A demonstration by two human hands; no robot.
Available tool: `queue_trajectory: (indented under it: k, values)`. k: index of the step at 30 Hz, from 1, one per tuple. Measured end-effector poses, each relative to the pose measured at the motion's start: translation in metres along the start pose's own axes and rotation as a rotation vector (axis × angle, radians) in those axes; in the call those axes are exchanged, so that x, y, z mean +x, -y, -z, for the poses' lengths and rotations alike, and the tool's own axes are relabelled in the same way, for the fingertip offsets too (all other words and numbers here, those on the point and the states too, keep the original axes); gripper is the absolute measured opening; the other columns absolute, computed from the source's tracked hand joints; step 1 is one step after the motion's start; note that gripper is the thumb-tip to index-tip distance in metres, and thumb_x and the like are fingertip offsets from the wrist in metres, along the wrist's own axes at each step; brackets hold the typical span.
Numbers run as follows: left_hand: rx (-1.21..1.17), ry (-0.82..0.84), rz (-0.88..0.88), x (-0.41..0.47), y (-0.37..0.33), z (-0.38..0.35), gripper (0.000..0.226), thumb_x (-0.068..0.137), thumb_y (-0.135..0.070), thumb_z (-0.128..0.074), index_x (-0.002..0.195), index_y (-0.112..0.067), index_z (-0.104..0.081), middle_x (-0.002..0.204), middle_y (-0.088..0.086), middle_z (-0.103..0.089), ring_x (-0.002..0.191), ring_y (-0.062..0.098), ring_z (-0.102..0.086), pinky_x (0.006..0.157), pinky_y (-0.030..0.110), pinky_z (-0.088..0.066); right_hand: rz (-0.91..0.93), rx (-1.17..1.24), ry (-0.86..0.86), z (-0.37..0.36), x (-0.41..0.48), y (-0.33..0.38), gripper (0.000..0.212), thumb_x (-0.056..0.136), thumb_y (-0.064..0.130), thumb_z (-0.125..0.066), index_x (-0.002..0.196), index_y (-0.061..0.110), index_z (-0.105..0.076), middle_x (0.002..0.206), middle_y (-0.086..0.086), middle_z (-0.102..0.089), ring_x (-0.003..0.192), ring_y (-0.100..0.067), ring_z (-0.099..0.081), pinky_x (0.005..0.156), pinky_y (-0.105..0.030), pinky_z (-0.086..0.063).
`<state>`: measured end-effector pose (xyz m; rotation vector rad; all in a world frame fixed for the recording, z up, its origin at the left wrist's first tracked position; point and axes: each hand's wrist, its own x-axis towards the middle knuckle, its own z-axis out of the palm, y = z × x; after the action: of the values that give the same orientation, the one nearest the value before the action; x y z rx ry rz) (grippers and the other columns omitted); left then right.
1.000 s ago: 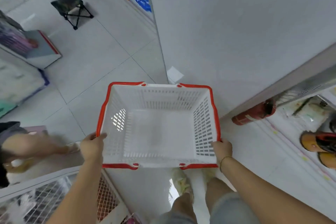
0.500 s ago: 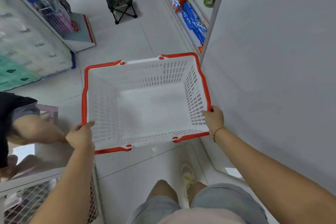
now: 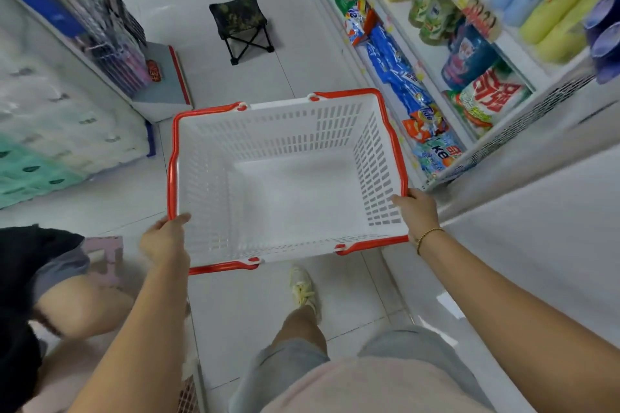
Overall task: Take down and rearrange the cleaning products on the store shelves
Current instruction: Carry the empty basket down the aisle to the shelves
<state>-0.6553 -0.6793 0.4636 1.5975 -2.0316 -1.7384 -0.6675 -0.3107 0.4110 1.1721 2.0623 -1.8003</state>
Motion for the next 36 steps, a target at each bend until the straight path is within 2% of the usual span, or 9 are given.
queue_trajectory:
  k: [3, 7, 13, 18, 21, 24, 30, 33, 36]
  values:
    - [-0.04, -0.069, 0.017, 0.043, -0.055, -0.022, 0.028, 0.08, -0.015, -0.075, 0.107, -0.011, -0.068, 0.11, 0.004, -0.066, 0.111, 0.022, -0.06, 0.095, 0.028, -0.045, -0.01, 0.044, 0.0, -0.033, 0.023, 0.034, 0.014, 0.084, -0.001, -0.059, 0.094, 0.006, -0.064, 0.1, -0.019, -0.067, 0.089, -0.034, -0.065, 0.083, -0.046, -0.055]
    - [-0.031, -0.059, -0.027, 0.093, -0.114, -0.056, 0.029, 0.078, -0.009, -0.075, 0.106, -0.008, -0.069, 0.104, 0.006, -0.065, 0.096, 0.019, -0.06, 0.085, 0.023, -0.046, -0.013, 0.099, -0.024, -0.076, 0.058, 0.084, 0.015, 0.085, -0.002, -0.058, 0.096, 0.006, -0.064, 0.097, -0.015, -0.066, 0.08, -0.028, -0.063, 0.078, -0.039, -0.055]
    - [-0.037, -0.029, -0.049, 0.165, -0.196, -0.126, 0.021, 0.075, -0.01, -0.077, 0.093, -0.014, -0.067, 0.1, 0.003, -0.064, 0.106, 0.023, -0.061, 0.096, 0.03, -0.046, 0.01, 0.128, -0.049, -0.122, 0.139, 0.17, 0.02, 0.086, -0.001, -0.059, 0.103, 0.005, -0.066, 0.098, -0.014, -0.066, 0.086, -0.028, -0.063, 0.081, -0.041, -0.054]
    - [-0.038, -0.071, -0.028, 0.209, -0.265, -0.198, 0.024, 0.079, -0.017, -0.076, 0.074, -0.024, -0.053, 0.102, 0.0, -0.06, 0.1, 0.016, -0.055, 0.094, 0.029, -0.045, 0.038, 0.114, -0.006, -0.162, 0.225, 0.246, 0.016, 0.086, -0.001, -0.058, 0.094, 0.011, -0.065, 0.096, -0.013, -0.066, 0.09, -0.032, -0.064, 0.081, -0.047, -0.055]
    - [-0.044, -0.111, -0.037, 0.236, -0.309, -0.239, 0.015, 0.079, -0.019, -0.075, 0.083, -0.018, -0.06, 0.105, 0.002, -0.062, 0.099, 0.018, -0.057, 0.086, 0.027, -0.046, 0.041, 0.116, 0.017, -0.183, 0.274, 0.294, 0.017, 0.087, -0.001, -0.057, 0.094, 0.012, -0.064, 0.097, -0.012, -0.066, 0.088, -0.029, -0.064, 0.081, -0.044, -0.055]
    - [-0.044, -0.115, -0.024, 0.262, -0.355, -0.275, 0.032, 0.079, -0.017, -0.076, 0.108, -0.01, -0.066, 0.106, 0.003, -0.063, 0.103, 0.021, -0.058, 0.091, 0.031, -0.046, 0.041, 0.111, 0.032, -0.203, 0.318, 0.34, 0.017, 0.087, 0.0, -0.058, 0.098, 0.011, -0.064, 0.101, -0.013, -0.066, 0.087, -0.028, -0.063, 0.08, -0.043, -0.055]
    - [-0.113, -0.124, -0.059, 0.312, -0.432, -0.33, 0.016, 0.073, -0.009, -0.077, 0.073, -0.018, -0.064, 0.095, 0.002, -0.067, 0.103, 0.024, -0.063, 0.095, 0.035, -0.049, 0.076, 0.107, 0.046, -0.246, 0.382, 0.43, 0.018, 0.087, -0.002, -0.058, 0.102, 0.005, -0.064, 0.097, -0.011, -0.066, 0.075, -0.021, -0.063, 0.071, -0.034, -0.055]
    - [-0.116, -0.143, -0.108, 0.342, -0.464, -0.352, 0.017, 0.073, -0.005, -0.075, 0.086, -0.014, -0.072, 0.099, 0.004, -0.069, 0.101, 0.023, -0.065, 0.095, 0.038, -0.052, 0.106, 0.103, 0.051, -0.27, 0.411, 0.467, 0.02, 0.086, -0.001, -0.059, 0.103, 0.006, -0.067, 0.098, -0.012, -0.068, 0.084, -0.028, -0.065, 0.077, -0.04, -0.056]
    - [-0.134, -0.146, -0.143, 0.378, -0.497, -0.372, 0.029, 0.075, -0.004, -0.074, 0.103, -0.011, -0.073, 0.101, 0.003, -0.069, 0.099, 0.021, -0.065, 0.089, 0.03, -0.052, 0.128, 0.12, 0.028, -0.297, 0.436, 0.498, 0.014, 0.084, -0.002, -0.061, 0.085, 0.011, -0.066, 0.09, -0.009, -0.067, 0.083, -0.027, -0.064, 0.078, -0.04, -0.055]
